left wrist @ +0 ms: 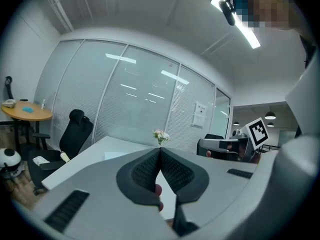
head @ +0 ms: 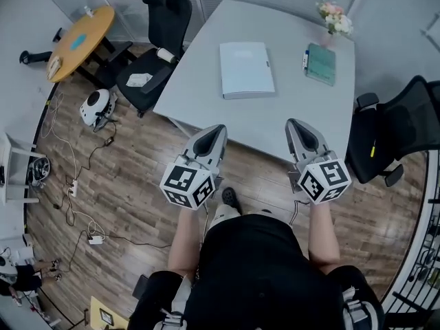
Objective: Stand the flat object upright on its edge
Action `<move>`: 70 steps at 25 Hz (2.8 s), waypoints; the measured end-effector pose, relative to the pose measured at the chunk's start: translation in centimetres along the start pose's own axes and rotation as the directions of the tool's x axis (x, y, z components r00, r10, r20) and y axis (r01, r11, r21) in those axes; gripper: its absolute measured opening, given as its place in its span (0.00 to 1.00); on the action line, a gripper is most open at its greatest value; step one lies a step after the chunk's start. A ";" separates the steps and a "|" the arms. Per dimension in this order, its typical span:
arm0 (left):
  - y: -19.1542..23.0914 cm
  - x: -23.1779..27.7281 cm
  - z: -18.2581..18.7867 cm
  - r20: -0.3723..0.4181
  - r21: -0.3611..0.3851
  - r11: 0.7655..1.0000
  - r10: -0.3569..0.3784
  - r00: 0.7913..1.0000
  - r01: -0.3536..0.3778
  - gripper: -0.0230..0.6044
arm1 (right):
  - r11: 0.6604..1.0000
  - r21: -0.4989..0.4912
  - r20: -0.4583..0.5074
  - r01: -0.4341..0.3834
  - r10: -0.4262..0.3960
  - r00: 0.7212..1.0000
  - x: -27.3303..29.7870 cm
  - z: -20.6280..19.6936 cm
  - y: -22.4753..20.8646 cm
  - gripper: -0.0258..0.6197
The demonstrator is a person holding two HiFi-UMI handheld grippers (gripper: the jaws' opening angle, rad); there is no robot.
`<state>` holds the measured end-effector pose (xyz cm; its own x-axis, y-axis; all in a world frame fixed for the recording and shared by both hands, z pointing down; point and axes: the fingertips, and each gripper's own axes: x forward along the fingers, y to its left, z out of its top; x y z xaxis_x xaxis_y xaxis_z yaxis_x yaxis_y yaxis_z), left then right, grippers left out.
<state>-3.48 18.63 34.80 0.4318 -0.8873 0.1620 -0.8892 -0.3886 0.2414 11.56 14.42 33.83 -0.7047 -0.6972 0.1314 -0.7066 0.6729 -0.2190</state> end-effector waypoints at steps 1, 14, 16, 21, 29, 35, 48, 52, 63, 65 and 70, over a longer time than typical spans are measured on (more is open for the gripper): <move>0.7 0.1 0.1 -0.004 0.000 1.000 -0.008 1.000 0.008 0.07 | 1.000 0.001 0.000 0.007 -0.007 1.000 0.6 0.0 0.2 0.07; 7.7 0.7 1.0 -0.028 -0.002 0.997 -0.074 0.997 0.074 0.07 | 0.996 -0.010 -0.024 0.087 -0.087 0.996 6.3 -0.6 3.1 0.07; 8.2 1.0 1.0 -0.029 -0.007 0.997 -0.074 0.997 0.074 0.07 | 0.995 -0.005 -0.029 0.101 -0.101 0.994 6.6 -0.6 2.8 0.07; 9.3 2.7 -0.2 -0.048 -0.022 0.997 -0.077 0.996 0.076 0.07 | 0.993 0.009 -0.045 0.120 -0.120 0.992 7.5 -1.6 1.6 0.07; 10.6 6.5 -0.4 -0.067 -0.021 0.997 -0.076 0.995 0.075 0.07 | 0.993 0.032 -0.047 0.112 -0.110 0.993 10.6 -1.9 -1.6 0.07; 12.7 9.2 1.6 -0.064 0.001 0.999 -0.050 0.997 0.051 0.07 | 0.996 0.038 -0.026 0.086 -0.085 0.996 14.3 -0.1 -3.8 0.07; 14.9 17.0 5.0 -0.019 0.023 1.000 0.016 1.000 -0.016 0.07 | 0.999 0.004 -0.044 0.039 -0.039 0.998 19.7 2.0 -10.6 0.10; 15.3 19.3 4.7 -0.030 0.019 0.999 0.030 0.999 -0.030 0.08 | 0.999 0.023 -0.053 0.035 -0.034 0.998 20.6 1.7 -13.1 0.12; 16.5 23.4 2.7 -0.086 0.004 0.998 0.068 0.994 -0.068 0.17 | 0.998 0.059 -0.138 -0.008 0.016 0.990 23.2 -0.5 -16.9 0.21; 17.3 23.7 2.3 -0.093 -0.004 0.997 0.074 0.993 -0.075 0.17 | 0.999 0.052 -0.161 -0.014 0.022 0.987 24.1 -1.1 -17.1 0.22; 19.7 24.6 1.3 -0.121 -0.027 0.997 0.074 0.990 -0.078 0.21 | 0.999 0.044 -0.209 -0.007 0.016 0.978 26.7 -2.2 -17.3 0.26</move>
<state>-10.63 -11.18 42.26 0.3798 -0.8770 0.2943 -0.9157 -0.3114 0.2539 4.87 -15.30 43.25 -0.7138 -0.6191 0.3275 -0.6982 0.6661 -0.2625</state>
